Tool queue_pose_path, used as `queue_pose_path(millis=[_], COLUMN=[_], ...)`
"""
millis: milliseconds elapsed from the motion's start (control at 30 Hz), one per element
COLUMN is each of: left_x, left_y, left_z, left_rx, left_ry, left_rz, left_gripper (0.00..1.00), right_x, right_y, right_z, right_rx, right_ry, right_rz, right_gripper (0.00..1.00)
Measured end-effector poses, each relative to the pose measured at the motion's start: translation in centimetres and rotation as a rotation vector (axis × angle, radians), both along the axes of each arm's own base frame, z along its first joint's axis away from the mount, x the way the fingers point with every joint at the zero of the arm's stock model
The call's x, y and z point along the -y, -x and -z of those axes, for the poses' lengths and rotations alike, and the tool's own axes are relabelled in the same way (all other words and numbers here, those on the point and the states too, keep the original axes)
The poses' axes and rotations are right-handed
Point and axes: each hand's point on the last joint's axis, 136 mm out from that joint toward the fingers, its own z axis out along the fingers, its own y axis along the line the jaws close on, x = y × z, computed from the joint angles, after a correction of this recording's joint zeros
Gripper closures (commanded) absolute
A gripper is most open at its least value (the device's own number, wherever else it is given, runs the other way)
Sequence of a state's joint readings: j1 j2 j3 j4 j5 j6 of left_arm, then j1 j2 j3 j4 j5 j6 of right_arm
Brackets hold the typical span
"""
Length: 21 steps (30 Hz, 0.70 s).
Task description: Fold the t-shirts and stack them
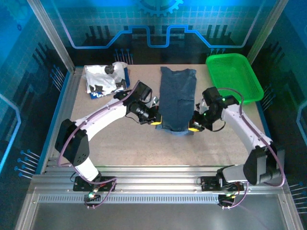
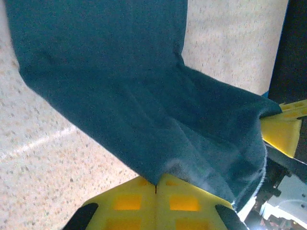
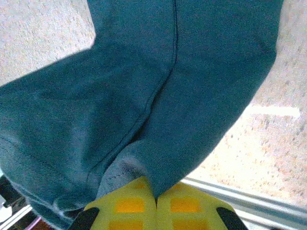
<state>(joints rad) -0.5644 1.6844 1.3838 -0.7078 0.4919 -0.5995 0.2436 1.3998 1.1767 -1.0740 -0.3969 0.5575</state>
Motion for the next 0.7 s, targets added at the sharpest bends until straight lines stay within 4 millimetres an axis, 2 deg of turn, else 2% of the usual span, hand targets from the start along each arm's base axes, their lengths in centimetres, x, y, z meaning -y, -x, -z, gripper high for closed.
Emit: queue_pose_path(millis=[367, 700], left_x=[0.0, -0.2], left_y=[-7.8, -14.0], left_z=[-1.4, -0.3], left_rx=[0.071, 0.088], left_ry=[0.012, 0.010], left_rz=[-0.039, -0.071], left_gripper=[1.00, 1.00], right_x=[1.7, 3.2], right_y=[-8.4, -14.9], right_z=[-0.6, 0.1], right_rx=[0.062, 0.084], right_ry=[0.015, 0.032], right_rz=[0.006, 0.021], right_gripper=[1.00, 1.00])
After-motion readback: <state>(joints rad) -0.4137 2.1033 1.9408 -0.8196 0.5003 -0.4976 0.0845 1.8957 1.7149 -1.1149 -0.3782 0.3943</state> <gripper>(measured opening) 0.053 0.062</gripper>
